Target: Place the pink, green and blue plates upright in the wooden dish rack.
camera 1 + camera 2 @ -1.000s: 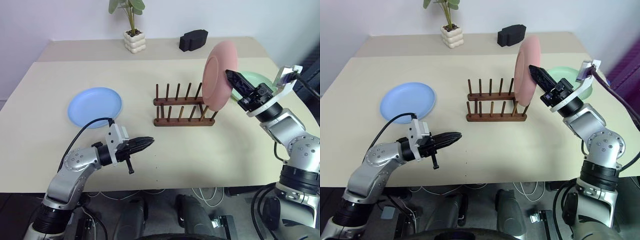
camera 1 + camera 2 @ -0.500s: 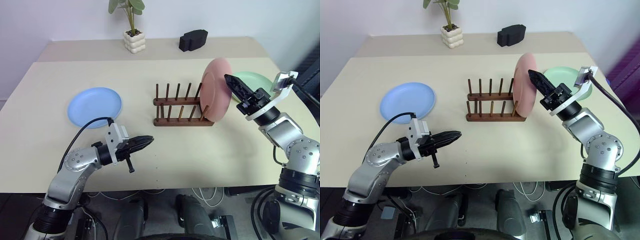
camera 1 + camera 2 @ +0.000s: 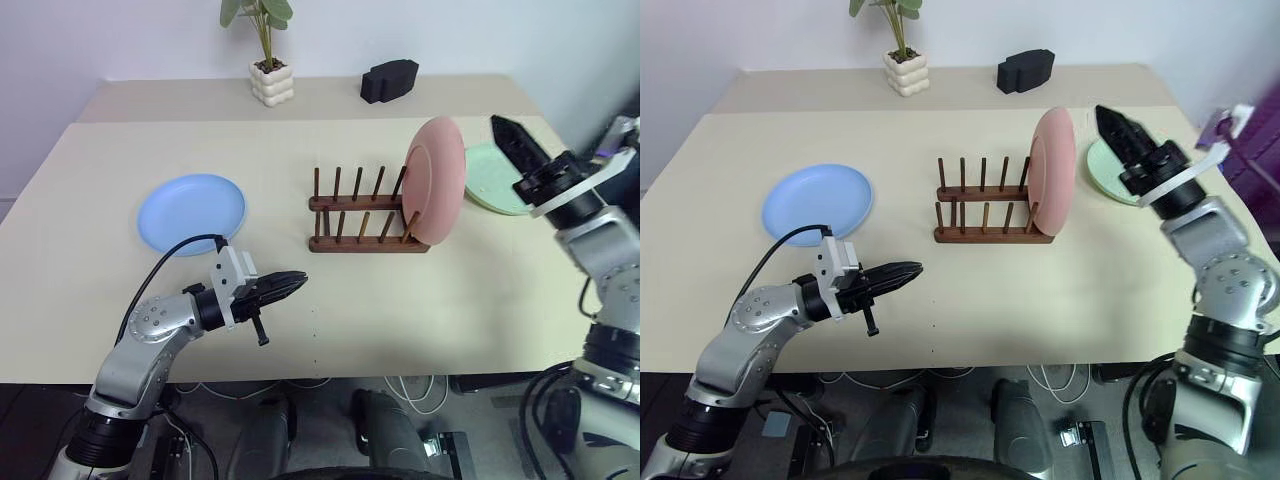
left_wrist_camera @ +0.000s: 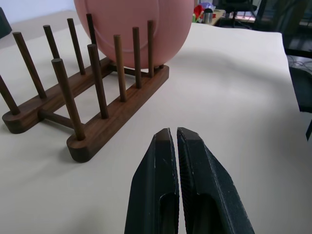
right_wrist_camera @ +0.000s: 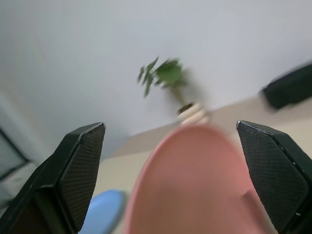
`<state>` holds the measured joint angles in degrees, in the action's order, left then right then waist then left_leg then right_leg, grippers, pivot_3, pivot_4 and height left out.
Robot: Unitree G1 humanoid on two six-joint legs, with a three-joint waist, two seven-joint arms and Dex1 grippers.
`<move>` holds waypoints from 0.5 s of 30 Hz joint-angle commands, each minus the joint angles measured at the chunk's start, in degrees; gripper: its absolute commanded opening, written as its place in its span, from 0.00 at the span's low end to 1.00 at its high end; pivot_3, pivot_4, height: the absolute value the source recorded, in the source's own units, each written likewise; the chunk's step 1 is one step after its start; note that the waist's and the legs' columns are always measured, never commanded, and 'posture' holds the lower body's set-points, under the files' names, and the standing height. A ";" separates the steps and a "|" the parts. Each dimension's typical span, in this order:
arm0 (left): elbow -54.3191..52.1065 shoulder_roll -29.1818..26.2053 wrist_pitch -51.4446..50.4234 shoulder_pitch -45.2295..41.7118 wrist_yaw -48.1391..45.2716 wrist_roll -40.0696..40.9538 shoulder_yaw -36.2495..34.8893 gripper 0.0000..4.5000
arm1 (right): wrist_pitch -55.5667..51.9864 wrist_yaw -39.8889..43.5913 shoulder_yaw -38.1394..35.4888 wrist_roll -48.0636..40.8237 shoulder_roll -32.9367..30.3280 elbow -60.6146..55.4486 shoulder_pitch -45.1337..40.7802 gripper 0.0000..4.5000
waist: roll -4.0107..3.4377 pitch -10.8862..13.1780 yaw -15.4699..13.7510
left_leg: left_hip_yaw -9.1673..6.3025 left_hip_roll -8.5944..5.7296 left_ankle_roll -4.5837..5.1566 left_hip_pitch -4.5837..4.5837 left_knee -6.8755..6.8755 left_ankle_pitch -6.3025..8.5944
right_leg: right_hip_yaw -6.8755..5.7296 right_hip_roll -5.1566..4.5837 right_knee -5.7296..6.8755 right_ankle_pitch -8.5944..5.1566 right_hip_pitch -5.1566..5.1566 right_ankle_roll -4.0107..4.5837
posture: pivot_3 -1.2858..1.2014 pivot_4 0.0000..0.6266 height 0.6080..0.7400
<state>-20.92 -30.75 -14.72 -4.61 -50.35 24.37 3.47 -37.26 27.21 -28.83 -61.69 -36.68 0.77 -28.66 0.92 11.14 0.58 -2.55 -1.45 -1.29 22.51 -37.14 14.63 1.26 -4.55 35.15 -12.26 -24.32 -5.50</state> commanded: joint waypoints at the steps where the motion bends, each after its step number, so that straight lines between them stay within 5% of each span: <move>1: -1.32 -0.14 0.61 0.35 0.13 0.33 -0.65 0.03 | 5.54 2.12 -3.47 7.29 -5.97 5.03 -0.80 0.98 | 0.00 0.00 0.00 | 0.00 0.00 0.00 0.01 0.00 0.00 | 0.00 -0.01 -0.01 0.00 0.00 0.00 | 0.52 0.24 0.93; 9: -0.56 -0.26 0.45 -0.57 -0.90 0.67 -0.12 0.03 | 19.20 8.03 12.13 34.82 -15.51 17.41 1.96 0.98 | -0.05 -0.02 0.62 | 0.21 0.03 0.01 -0.09 0.05 0.00 | 0.08 0.02 0.00 0.00 0.00 0.01 | 0.52 0.24 0.93; 15: 0.38 -0.05 0.56 -1.73 -1.40 0.37 0.17 0.03 | 32.14 9.24 25.82 52.61 -13.91 30.47 -4.19 0.98 | -0.07 -0.03 0.50 | 0.39 0.05 0.01 -0.09 0.00 0.01 | 0.16 0.02 0.01 0.00 -0.01 0.00 | 0.52 0.24 0.93</move>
<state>-19.87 -30.82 -14.72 -5.64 -51.42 24.37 3.73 -8.96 36.44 -3.71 -12.74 -50.20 29.31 -30.24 0.85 11.10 1.08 -2.13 -1.41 -1.28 22.41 -37.14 14.63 1.44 -4.53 35.16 -12.25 -24.33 -5.50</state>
